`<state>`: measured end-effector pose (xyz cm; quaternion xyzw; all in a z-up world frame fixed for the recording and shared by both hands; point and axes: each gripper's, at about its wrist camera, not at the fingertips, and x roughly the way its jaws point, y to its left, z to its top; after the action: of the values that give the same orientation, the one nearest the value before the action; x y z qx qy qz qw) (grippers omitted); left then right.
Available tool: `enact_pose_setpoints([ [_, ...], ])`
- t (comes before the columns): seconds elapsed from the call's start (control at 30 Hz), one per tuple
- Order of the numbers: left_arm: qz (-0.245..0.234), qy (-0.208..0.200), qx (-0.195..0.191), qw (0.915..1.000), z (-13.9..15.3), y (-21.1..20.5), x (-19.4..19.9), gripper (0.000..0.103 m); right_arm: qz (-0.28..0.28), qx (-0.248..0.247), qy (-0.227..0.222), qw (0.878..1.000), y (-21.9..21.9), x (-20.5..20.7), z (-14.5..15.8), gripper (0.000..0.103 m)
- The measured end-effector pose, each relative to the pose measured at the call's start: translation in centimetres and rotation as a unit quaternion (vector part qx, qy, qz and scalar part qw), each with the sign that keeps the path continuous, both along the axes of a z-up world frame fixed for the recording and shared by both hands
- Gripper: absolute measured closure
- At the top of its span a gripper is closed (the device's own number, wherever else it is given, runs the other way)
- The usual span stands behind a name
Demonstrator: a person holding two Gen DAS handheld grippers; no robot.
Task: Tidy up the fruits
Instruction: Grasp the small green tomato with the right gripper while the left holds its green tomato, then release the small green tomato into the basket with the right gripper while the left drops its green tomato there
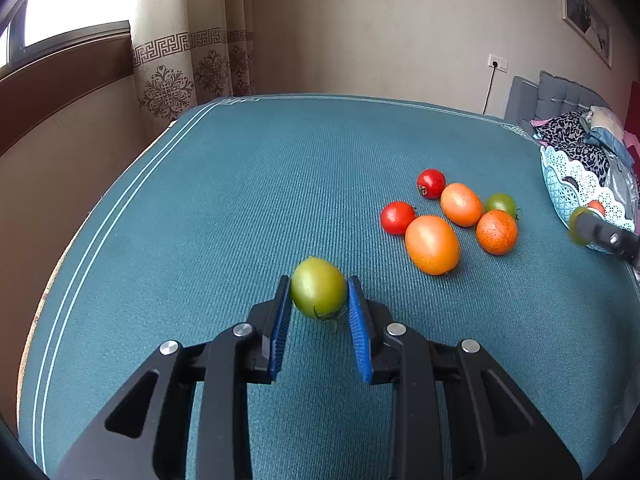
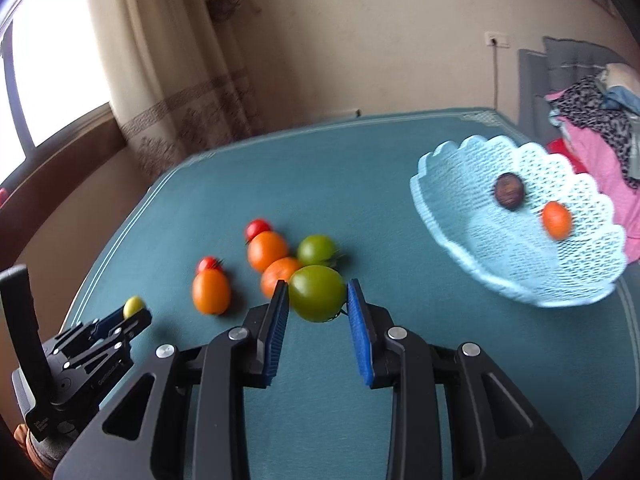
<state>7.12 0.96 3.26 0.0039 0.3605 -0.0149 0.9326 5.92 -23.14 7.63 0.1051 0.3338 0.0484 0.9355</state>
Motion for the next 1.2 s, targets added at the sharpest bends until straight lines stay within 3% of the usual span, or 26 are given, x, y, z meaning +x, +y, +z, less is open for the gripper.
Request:
enact_pose_setpoints([
  [0.37,-0.005,0.010,0.001,0.9999,0.6,-0.8,-0.2,0.074,-0.111,-0.038,-0.032,0.993,-7.5,-1.0,1.3,0.072],
  [0.5,-0.017,0.012,-0.001,0.9998,1.0,-1.6,-0.3,0.074,-0.146,-0.029,-0.026,0.989,-10.0,-1.0,0.8,0.071],
  [0.57,-0.021,0.010,-0.002,0.9997,1.4,-2.1,-0.4,0.074,-0.162,-0.030,-0.032,0.986,-10.7,-1.3,0.7,0.048],
  [0.6,-0.023,0.009,-0.002,0.9997,1.5,-2.3,-0.4,0.074,-0.168,-0.030,-0.040,0.985,-11.0,-1.7,0.7,0.046],
  [0.97,-0.054,0.002,0.007,0.9985,3.2,-6.0,-0.5,0.074,-0.201,-0.012,-0.058,0.978,-13.4,-3.7,-0.4,0.046],
  [1.2,-0.116,0.000,-0.013,0.9932,5.2,-11.4,0.5,0.074,-0.229,-0.001,-0.065,0.971,-15.1,-4.7,-0.9,0.045],
])
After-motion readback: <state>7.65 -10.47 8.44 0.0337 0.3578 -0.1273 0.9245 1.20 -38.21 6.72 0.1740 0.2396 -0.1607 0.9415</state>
